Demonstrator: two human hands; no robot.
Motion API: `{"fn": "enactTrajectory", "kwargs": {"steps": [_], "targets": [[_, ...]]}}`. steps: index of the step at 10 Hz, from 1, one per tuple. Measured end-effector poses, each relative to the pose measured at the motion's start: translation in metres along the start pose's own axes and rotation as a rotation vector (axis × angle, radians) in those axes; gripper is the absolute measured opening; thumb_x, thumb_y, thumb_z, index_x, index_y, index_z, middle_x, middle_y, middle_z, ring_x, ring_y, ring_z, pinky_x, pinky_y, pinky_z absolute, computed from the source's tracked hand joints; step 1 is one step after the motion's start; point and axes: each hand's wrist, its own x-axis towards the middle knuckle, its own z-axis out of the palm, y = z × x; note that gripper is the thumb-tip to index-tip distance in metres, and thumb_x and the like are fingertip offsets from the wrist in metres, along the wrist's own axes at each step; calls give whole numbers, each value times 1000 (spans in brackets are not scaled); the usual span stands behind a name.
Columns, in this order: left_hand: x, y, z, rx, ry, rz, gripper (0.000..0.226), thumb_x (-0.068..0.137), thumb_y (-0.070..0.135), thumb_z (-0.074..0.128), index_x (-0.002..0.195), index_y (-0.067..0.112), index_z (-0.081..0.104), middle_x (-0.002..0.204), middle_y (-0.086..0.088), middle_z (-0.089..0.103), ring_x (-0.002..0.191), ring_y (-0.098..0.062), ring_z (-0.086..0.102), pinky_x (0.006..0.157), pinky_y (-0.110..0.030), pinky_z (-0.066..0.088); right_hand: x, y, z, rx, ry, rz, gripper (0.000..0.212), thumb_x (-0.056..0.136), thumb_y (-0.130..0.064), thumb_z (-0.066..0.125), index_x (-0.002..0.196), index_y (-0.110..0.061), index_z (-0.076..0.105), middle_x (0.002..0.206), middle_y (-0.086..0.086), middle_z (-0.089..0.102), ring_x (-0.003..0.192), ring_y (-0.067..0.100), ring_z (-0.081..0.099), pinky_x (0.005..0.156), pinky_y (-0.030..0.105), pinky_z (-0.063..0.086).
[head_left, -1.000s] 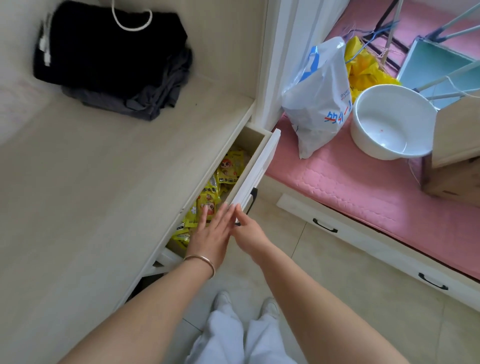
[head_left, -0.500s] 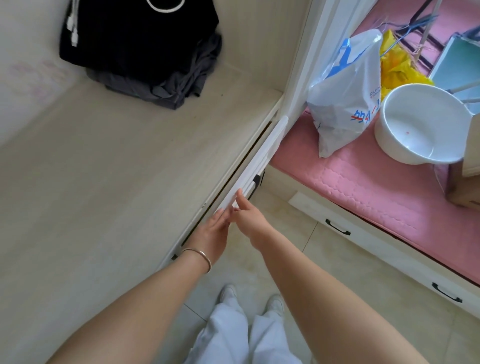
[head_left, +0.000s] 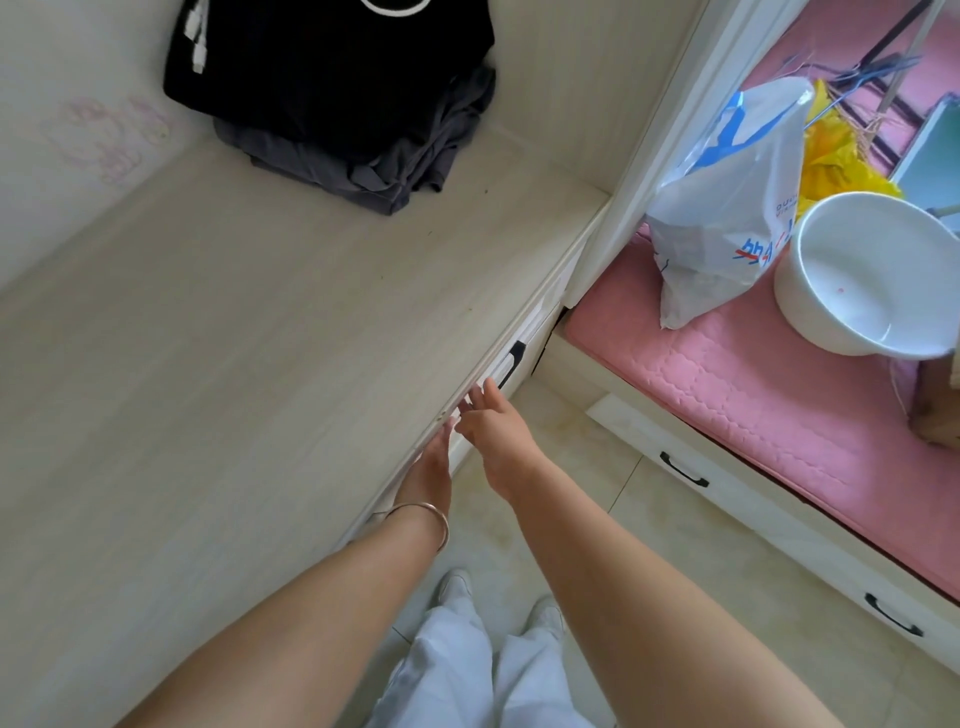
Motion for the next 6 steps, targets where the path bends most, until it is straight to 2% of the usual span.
{"fn": "enactTrajectory", "kwargs": {"steps": [1, 2, 3, 4, 5, 6], "targets": [[4, 3, 2, -119, 11, -18, 56, 103, 28, 17, 147, -6, 10, 158, -19, 10, 147, -31, 0, 118, -41, -2, -3, 0, 0, 33, -2, 1, 77, 80, 21, 34, 150, -11, 23, 150, -5, 38, 138, 14, 38, 106, 26, 35], [1, -1, -1, -267, 80, -42, 53, 102, 19, 19, 145, -12, 11, 156, -24, 12, 147, -34, 5, 119, -40, -1, -7, -7, 2, -3, -39, -2, 62, 79, 23, 32, 117, -24, 48, 118, -13, 55, 119, 9, 49, 97, 22, 38], [-4, -7, -14, -531, 149, -52, 48, 100, 4, 17, 145, -12, 8, 156, -25, 13, 146, -32, 9, 120, -36, 7, -19, -3, 5, -52, -52, -27, 64, 76, 23, 34, 113, -26, 54, 119, -6, 61, 110, 12, 53, 87, 20, 44], [-10, -11, -30, -803, 205, -119, 58, 89, -25, 6, 144, -9, 9, 155, -22, 17, 145, -27, 16, 117, -25, 19, -43, 0, 7, -123, -42, -57, 63, 85, 16, 41, 139, -17, 43, 131, -6, 53, 123, 9, 48, 95, 15, 39], [-30, -18, -44, -1025, 29, -131, 40, 98, 7, 37, 138, 4, 39, 140, -17, 47, 129, -28, 47, 80, -18, 37, -53, 3, -4, -211, -11, -50, 63, 89, 4, 47, 147, -16, 31, 145, -2, 46, 134, 12, 42, 103, 19, 32], [-53, -17, -60, -1052, -69, -3, 41, 96, 13, 36, 136, 4, 40, 140, -16, 46, 129, -28, 46, 94, -30, 39, -70, 8, -21, -255, -25, -17, 53, 88, 3, 48, 138, -12, 46, 131, 3, 58, 115, 17, 56, 89, 18, 43]]}}
